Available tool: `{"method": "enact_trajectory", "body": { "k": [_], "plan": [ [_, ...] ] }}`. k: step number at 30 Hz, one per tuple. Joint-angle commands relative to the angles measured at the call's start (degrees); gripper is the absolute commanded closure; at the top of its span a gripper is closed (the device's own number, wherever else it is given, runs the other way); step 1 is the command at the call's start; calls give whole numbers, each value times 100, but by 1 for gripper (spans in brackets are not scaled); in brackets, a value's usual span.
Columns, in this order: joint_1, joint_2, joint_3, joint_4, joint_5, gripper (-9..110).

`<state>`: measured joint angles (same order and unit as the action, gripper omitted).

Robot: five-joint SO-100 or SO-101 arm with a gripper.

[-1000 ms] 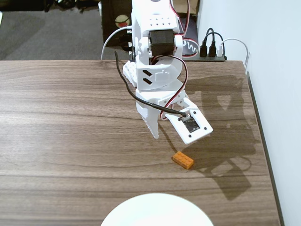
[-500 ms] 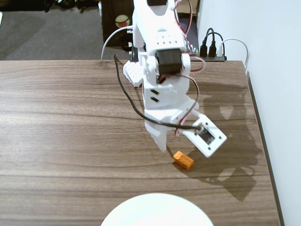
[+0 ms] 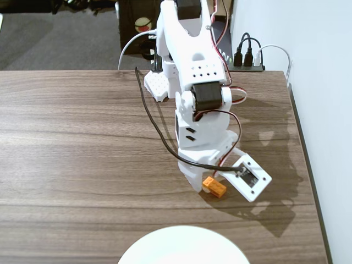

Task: Grasp a lego block and put it on the plate.

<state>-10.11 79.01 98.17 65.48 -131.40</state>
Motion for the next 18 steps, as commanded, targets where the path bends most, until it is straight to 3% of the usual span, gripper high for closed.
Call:
{"method": "enact_trajectory", "body": {
  "k": [1,9,18],
  "plan": [
    [-79,-62,-308,-123,62,44],
    [-220,-264,-422,-114,176,46],
    [-299,-343,-492,-44,255,59]
  ]
}}
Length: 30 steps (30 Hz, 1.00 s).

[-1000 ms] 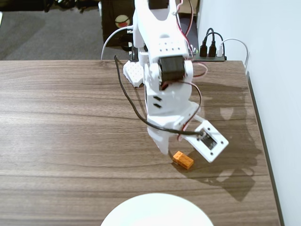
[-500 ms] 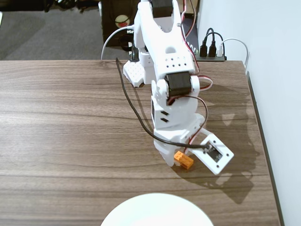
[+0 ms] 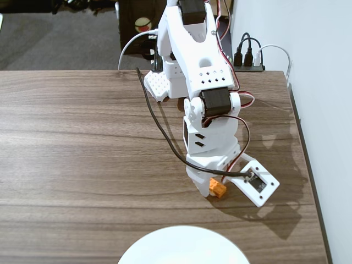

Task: Grasp a lego block and put it on the plate.

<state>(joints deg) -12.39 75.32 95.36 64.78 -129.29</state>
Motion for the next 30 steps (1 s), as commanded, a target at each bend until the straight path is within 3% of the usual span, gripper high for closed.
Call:
{"method": "enact_trajectory", "body": {
  "k": [1,7,14,23,30],
  "plan": [
    [-88,26,-211,62,53,60],
    [-132,44,-202,149,149,75],
    [-141,53,-193,176,246,81],
    [-149,62,-176,211,290,97],
    [-149,79,-158,264,308,97]
  ]
}}
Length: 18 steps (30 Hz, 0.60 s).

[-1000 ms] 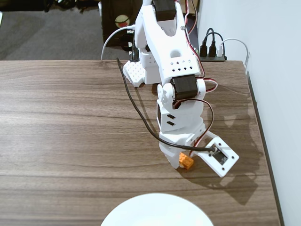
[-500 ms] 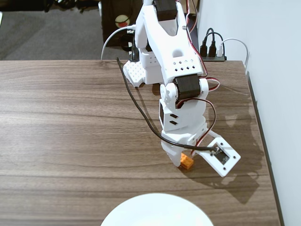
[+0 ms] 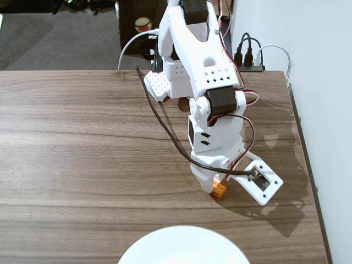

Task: Grasp a lego block and put it on the plate.

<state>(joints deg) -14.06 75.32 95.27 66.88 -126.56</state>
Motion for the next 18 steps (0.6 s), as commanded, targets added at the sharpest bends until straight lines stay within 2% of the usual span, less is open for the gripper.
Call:
{"method": "enact_trajectory", "body": {
  "k": [1,10,18],
  "plan": [
    [18,97,-149,53,53,97],
    [26,686,-149,255,422,97],
    [202,1670,-149,290,1169,97]
  ]
}}
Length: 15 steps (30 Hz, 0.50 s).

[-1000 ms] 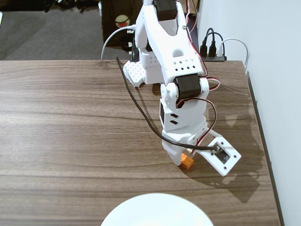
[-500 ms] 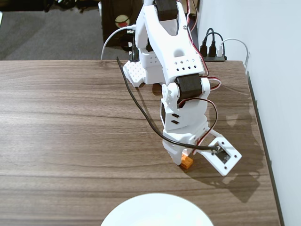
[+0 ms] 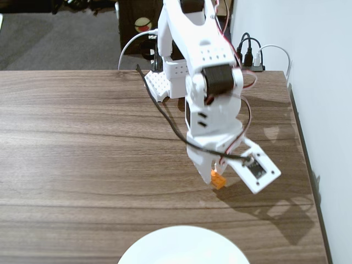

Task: Grasp a lego block and put it on the plate.

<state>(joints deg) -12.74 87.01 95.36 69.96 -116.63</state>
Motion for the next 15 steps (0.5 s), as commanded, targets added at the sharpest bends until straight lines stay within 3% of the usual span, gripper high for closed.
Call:
{"method": "enact_trajectory", "body": {
  "k": [1,15],
  "plan": [
    [105,615,-158,-62,290,97],
    [615,1037,-237,-1784,1582,97]
  ]
}}
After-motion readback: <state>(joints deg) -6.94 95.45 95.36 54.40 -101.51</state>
